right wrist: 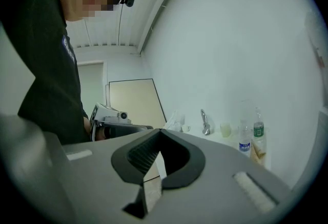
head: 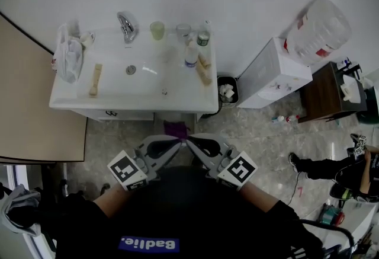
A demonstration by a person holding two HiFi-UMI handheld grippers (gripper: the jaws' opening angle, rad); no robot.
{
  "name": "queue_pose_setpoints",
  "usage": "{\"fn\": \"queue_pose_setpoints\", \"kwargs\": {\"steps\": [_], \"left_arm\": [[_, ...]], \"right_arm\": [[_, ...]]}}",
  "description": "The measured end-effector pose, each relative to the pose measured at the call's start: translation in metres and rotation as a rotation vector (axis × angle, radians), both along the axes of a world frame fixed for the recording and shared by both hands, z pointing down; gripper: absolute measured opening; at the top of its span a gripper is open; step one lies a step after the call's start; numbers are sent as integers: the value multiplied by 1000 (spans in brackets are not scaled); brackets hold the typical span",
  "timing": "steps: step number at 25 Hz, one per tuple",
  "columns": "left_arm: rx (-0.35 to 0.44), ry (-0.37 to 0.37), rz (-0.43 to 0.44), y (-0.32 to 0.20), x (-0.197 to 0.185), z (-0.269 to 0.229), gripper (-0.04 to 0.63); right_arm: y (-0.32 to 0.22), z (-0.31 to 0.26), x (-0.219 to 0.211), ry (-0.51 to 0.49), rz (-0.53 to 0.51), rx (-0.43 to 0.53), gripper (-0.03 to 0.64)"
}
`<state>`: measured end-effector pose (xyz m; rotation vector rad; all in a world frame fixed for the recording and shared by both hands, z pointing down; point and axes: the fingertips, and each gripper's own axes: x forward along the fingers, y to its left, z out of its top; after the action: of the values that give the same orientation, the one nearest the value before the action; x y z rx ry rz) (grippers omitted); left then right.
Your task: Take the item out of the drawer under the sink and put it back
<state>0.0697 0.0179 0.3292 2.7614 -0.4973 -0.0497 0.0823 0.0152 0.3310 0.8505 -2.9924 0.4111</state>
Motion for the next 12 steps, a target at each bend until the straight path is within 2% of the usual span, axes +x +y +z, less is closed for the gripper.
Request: {"fn": "queue_pose_setpoints", "kwargs": {"steps": [12], "left_arm": [[25,-5,-2,8,4,-9,-11]], "right_arm": [[9,-3,1,7,-23,7,0]]}}
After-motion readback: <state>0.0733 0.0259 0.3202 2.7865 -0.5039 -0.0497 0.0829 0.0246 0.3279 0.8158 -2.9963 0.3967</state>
